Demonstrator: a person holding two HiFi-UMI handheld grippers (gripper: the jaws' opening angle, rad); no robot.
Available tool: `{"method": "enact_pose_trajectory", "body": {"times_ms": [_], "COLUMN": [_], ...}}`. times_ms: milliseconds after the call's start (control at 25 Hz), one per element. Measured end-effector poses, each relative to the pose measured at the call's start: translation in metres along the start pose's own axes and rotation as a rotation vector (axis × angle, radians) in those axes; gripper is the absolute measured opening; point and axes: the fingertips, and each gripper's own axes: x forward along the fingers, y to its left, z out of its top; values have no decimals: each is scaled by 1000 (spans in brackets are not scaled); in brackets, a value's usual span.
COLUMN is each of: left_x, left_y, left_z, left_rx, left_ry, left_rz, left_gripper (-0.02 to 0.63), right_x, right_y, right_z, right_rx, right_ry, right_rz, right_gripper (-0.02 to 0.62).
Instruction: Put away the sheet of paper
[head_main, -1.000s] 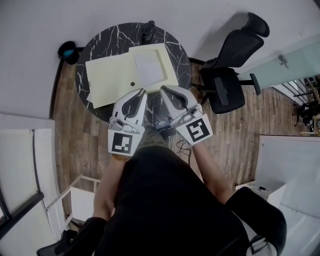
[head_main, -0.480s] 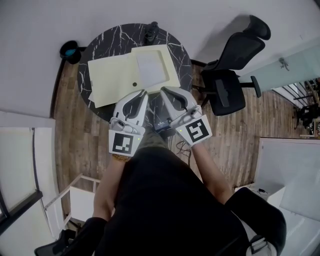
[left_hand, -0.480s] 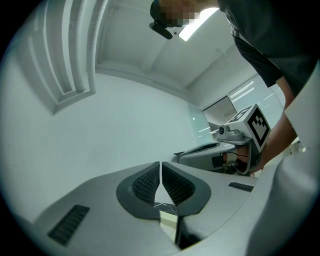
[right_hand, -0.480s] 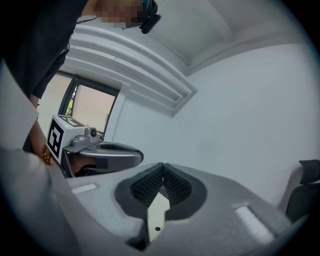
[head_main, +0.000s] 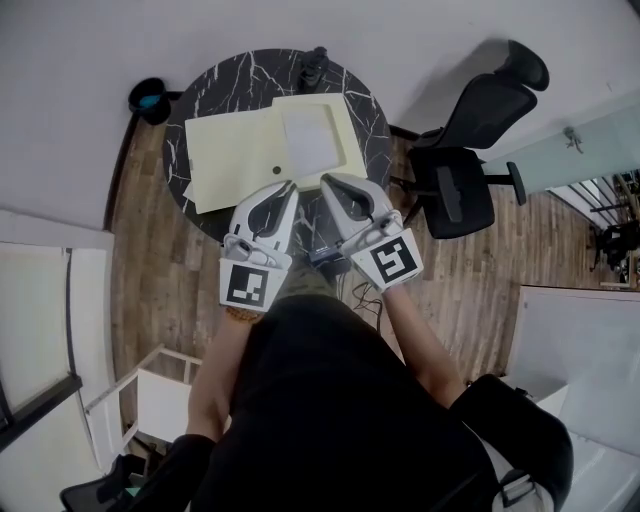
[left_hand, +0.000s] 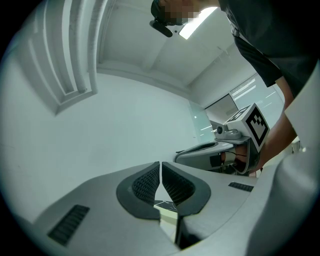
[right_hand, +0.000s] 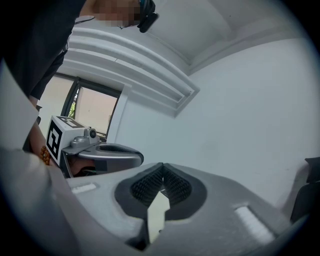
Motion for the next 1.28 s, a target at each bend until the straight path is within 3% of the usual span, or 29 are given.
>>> {"method": "enact_pose_trajectory", "body": {"times_ms": [720,1280], "left_x": [13,12], "left_y": [0,0], "left_z": [1,-4], "left_rx": [37,21], "left_ry": [-14,3], "left_rz": [-12,-23], "left_gripper": [18,18], "right_x": [9,14], "right_y": [-10,-11], "right_z": [-7,-9], "right_rx": [-7,-35], "right_ry": [15,41], "right_rz": [25,37], "right_gripper": [-2,-3]}}
